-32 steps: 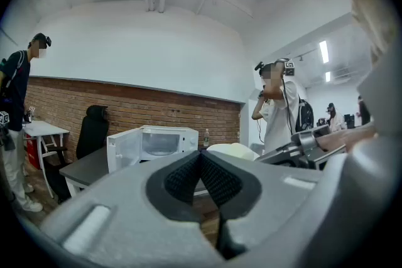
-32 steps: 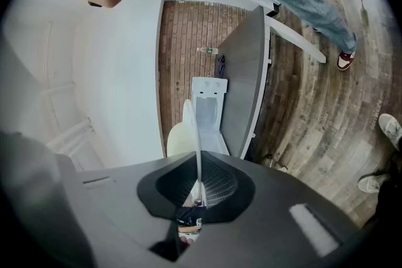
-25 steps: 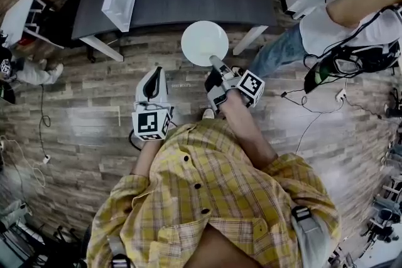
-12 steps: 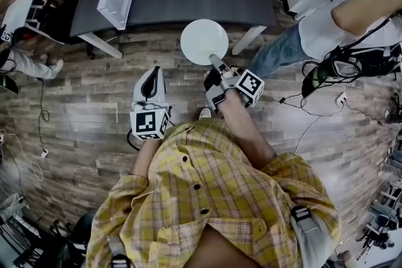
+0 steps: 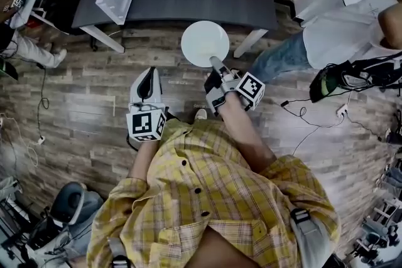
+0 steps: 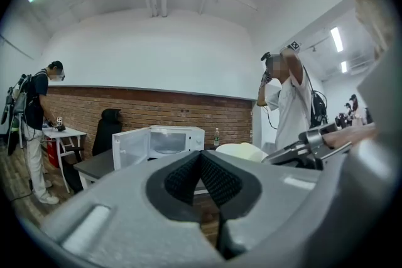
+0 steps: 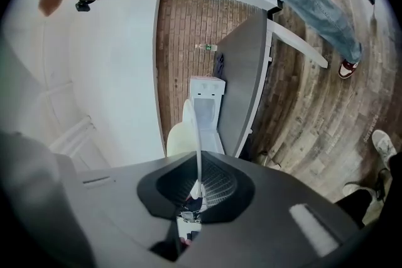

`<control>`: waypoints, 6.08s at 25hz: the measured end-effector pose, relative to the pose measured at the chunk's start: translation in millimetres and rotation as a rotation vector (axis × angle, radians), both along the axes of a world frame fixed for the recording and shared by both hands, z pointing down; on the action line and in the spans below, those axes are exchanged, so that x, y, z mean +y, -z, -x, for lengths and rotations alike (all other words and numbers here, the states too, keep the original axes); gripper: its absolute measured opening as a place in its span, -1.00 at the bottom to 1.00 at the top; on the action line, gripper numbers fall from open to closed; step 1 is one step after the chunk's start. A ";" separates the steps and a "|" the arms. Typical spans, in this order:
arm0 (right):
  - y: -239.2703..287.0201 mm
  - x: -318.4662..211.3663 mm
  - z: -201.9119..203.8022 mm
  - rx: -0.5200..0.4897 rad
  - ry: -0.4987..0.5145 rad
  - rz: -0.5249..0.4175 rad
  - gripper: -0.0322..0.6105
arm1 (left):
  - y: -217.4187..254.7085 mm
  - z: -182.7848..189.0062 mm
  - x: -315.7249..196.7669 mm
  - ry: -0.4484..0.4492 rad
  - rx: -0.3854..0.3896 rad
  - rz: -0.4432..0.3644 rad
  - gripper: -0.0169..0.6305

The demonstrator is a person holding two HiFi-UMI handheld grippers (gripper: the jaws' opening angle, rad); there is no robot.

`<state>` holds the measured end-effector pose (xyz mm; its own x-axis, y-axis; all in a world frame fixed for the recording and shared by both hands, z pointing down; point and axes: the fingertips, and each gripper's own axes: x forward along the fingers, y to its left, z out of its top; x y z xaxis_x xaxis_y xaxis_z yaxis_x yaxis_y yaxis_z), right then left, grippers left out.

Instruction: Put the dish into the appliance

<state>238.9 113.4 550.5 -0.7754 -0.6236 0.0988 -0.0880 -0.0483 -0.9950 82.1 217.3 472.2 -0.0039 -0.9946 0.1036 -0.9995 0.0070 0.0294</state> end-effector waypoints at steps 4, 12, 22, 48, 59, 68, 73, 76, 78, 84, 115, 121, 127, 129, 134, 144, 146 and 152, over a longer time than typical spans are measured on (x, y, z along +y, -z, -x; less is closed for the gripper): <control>2.2 -2.1 -3.5 -0.007 0.017 0.000 -0.86 | -2.4 -5.2 5.7 0.027 -0.011 0.012 -0.95; 10.5 -12.1 4.0 -0.013 0.040 -0.022 -0.86 | 2.0 9.3 4.8 0.080 -0.014 0.002 -0.95; 6.3 -34.3 12.1 0.017 0.027 -0.032 -0.86 | -4.9 17.6 -22.9 0.056 0.003 -0.015 -0.95; 12.0 -178.3 147.1 0.026 -0.026 0.007 -0.86 | 10.3 143.2 -199.4 -0.077 0.007 -0.027 -0.95; 17.5 -214.6 196.8 0.036 -0.105 0.016 -0.86 | 8.1 190.0 -250.5 -0.179 0.031 -0.004 -0.95; 19.7 -232.6 239.7 0.044 -0.150 0.017 -0.86 | 5.7 222.5 -272.7 -0.267 0.034 -0.005 -0.95; 21.4 -237.9 251.5 0.047 -0.175 0.005 -0.86 | 3.8 231.7 -280.7 -0.302 0.047 -0.011 -0.95; 24.9 -241.7 260.9 0.060 -0.183 -0.006 -0.86 | -1.3 235.6 -288.0 -0.322 0.060 -0.007 -0.95; 24.5 -242.9 265.8 0.066 -0.180 -0.009 -0.86 | -2.8 236.9 -290.7 -0.334 0.062 -0.008 -0.95; 20.8 -248.6 269.6 0.074 -0.191 0.014 -0.86 | -1.6 242.9 -294.4 -0.336 0.080 -0.014 -0.95; -5.1 -309.5 276.5 0.050 -0.112 0.051 -0.86 | -1.1 231.0 -342.5 -0.315 0.037 -0.002 -0.95; -20.0 -330.0 276.8 0.069 -0.102 0.053 -0.86 | -3.8 228.4 -349.7 -0.304 0.029 0.010 -0.95; -31.2 -351.6 284.3 0.074 -0.097 0.043 -0.86 | -5.1 235.4 -359.2 -0.284 0.007 0.019 -0.95; -35.1 -357.5 286.3 0.078 -0.099 0.050 -0.86 | -5.1 236.6 -361.6 -0.283 0.002 0.021 -0.95; -50.4 -370.7 288.5 0.090 -0.101 0.071 -0.86 | -8.5 238.3 -368.1 -0.275 0.003 0.027 -0.95; -69.5 -398.8 296.3 0.087 -0.112 0.107 -0.86 | -9.6 246.7 -378.5 -0.248 0.009 0.037 -0.95; -72.8 -404.2 299.2 0.085 -0.114 0.114 -0.86 | -9.7 248.3 -380.5 -0.242 0.011 0.039 -0.95; -84.3 -414.2 308.9 0.083 -0.110 0.128 -0.86 | -13.6 247.8 -384.2 -0.237 0.008 0.041 -0.95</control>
